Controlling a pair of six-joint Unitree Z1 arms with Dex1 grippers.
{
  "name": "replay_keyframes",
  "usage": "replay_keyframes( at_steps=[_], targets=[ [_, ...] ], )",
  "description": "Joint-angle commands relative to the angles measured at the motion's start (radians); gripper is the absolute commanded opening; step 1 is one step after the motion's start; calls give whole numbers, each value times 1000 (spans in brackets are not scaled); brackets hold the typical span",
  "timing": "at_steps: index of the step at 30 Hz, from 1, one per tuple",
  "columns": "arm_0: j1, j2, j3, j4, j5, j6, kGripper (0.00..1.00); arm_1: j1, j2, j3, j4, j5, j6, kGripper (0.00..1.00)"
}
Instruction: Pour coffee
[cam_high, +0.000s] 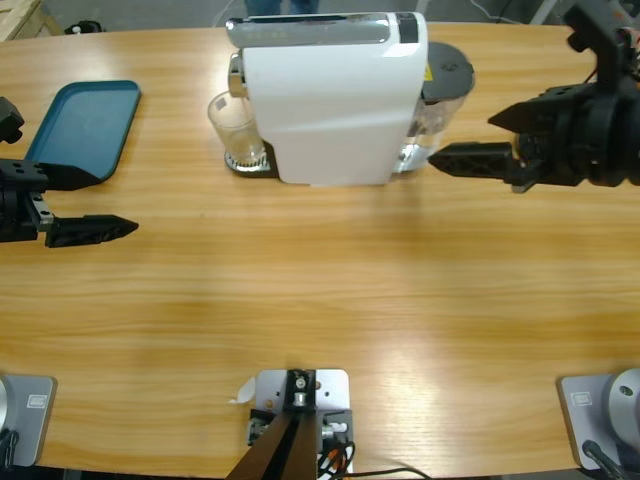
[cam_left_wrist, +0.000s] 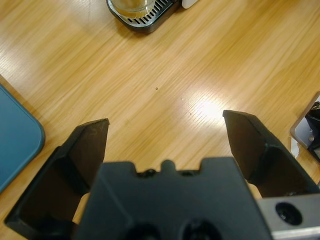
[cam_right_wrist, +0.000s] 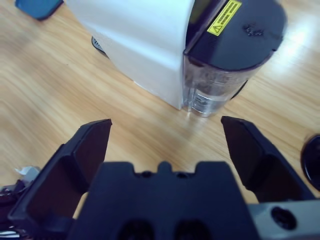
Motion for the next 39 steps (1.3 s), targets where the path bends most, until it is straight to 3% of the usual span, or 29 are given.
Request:
replay_keyframes(
  at_steps=[1,18,33,39],
  targets=[
    [-9,-33,29,13,1,9,996,10,-60,18,80,-20,-17,1000],
    [-36,-177,5,78,-45,-91,1000,10,-74,-61,119,-47,-166,1000],
    [-37,-69,-135,237,-87,-66,1000,-3,-116,-18,210,-133,-155,1000],
    [-37,-60,-169,226,-80,-26,1000,-3,-147,-36,192,-152,-153,996]
  ],
)
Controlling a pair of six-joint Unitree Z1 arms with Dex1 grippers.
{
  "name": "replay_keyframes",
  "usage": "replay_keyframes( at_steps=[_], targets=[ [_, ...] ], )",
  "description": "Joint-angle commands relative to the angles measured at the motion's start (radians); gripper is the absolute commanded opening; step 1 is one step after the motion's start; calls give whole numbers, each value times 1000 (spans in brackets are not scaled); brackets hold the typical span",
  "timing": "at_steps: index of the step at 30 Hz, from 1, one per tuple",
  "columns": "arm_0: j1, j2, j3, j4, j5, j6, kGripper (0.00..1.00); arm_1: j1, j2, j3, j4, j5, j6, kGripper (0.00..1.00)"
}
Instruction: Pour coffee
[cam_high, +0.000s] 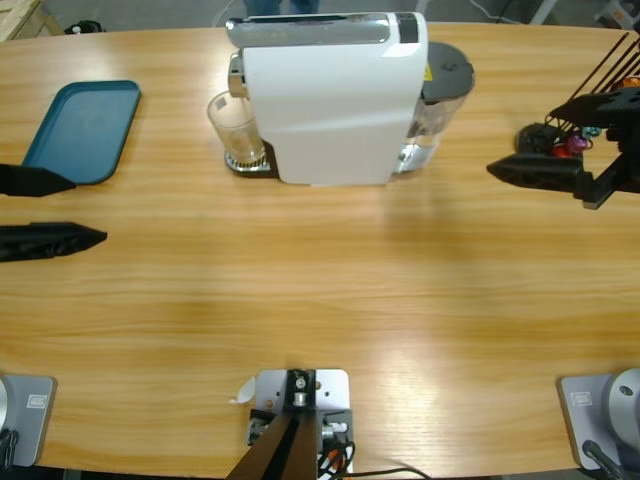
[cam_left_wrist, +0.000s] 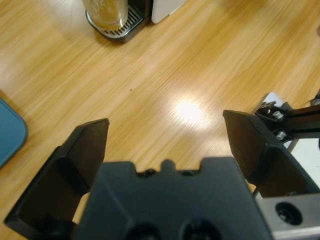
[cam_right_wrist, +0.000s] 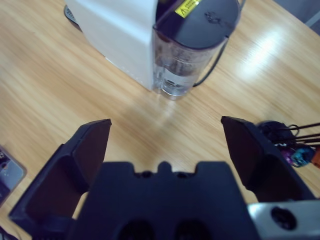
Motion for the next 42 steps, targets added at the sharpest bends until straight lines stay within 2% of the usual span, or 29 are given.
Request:
replay_keyframes(
  at_steps=[1,7,18,42],
  targets=[
    [-9,47,-26,7,1,67,1000,-5,-50,20,-2,-32,2,996],
    [-10,56,1,-4,55,123,1000,-4,-48,29,-25,-22,22,994],
    [-14,78,18,-64,81,119,991,-5,-39,29,-40,-4,25,987],
    [-14,81,27,-77,75,108,991,-5,-39,33,-39,1,25,987]
  ],
)
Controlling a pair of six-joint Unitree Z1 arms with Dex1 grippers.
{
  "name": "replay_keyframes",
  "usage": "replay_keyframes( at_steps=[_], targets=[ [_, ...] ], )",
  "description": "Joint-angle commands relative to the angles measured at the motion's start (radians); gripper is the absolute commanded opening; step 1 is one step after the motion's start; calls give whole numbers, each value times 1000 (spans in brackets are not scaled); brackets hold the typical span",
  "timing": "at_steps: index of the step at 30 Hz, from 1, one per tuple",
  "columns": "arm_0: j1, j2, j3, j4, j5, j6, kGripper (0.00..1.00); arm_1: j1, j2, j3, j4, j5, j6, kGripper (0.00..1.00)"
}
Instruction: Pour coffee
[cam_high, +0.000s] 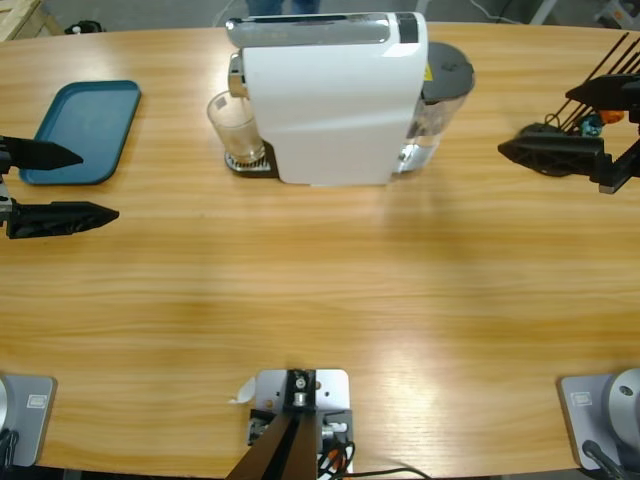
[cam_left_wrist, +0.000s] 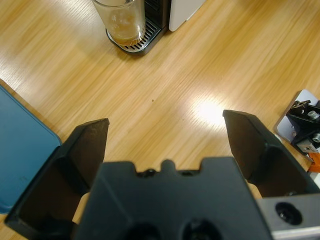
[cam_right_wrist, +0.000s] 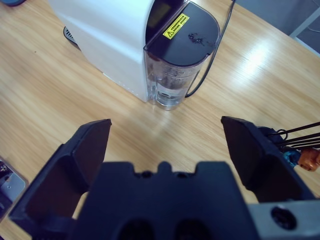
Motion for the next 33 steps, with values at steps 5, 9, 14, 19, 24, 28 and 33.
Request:
replay_keyframes(
  at_steps=[5,9,14,19,24,28,33],
  targets=[
    [-8,31,17,-12,1,-4,991,-5,-6,35,-13,15,11,987],
    [-8,34,15,-13,2,-4,991,-4,-1,37,-22,16,11,987],
    [-8,42,16,-15,1,-2,991,-4,-4,39,-21,18,11,989],
    [-8,44,23,-30,0,-3,991,-4,-3,35,-22,18,4,1000],
    [-8,48,24,-31,1,-1,991,-5,-1,41,-22,29,5,1000],
    [-8,49,29,-44,2,-1,991,-4,-1,45,-27,49,8,1000],
    [-8,49,30,-51,2,1,991,-4,-4,48,-27,50,8,1000]
  ],
)
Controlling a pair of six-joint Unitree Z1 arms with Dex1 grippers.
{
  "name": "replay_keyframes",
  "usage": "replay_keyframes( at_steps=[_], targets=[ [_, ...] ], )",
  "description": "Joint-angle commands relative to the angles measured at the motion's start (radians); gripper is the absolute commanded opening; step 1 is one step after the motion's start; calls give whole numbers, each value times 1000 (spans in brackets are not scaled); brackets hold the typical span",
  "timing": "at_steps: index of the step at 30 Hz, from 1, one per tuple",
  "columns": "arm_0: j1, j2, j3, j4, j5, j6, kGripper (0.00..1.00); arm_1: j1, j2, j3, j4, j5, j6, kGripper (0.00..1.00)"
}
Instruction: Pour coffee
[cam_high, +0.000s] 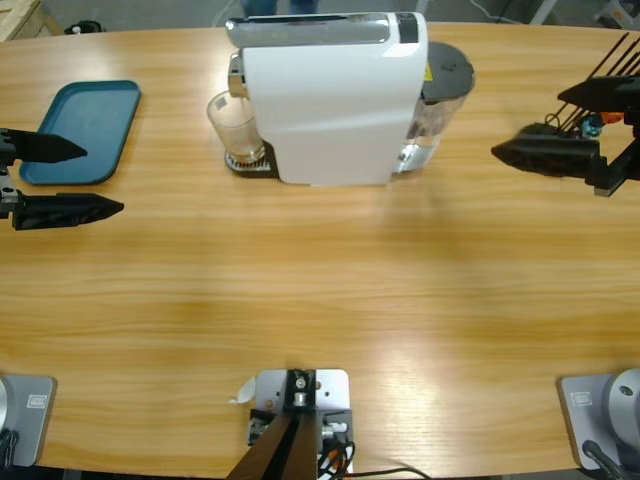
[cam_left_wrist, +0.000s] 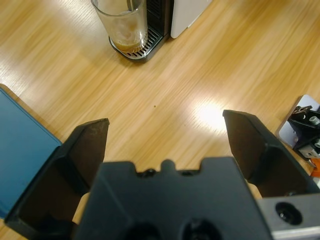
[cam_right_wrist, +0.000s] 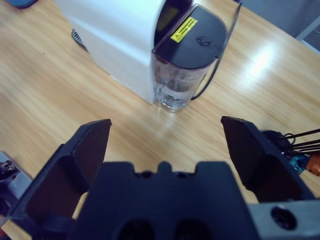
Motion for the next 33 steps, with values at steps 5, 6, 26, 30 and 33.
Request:
replay_keyframes(
  at_steps=[5,6,26,30,33],
  targets=[
    [-8,26,33,-21,7,0,992,-3,-6,39,-8,30,10,1000],
    [-8,23,35,-21,10,-2,991,-4,-7,39,-8,31,10,1000],
    [-8,39,33,-19,10,11,996,-5,3,56,-32,44,11,1000],
    [-8,40,32,-19,9,10,996,-4,2,58,-32,45,11,1000],
    [-8,37,33,-19,8,10,996,-4,2,59,-34,45,11,1000]
  ],
)
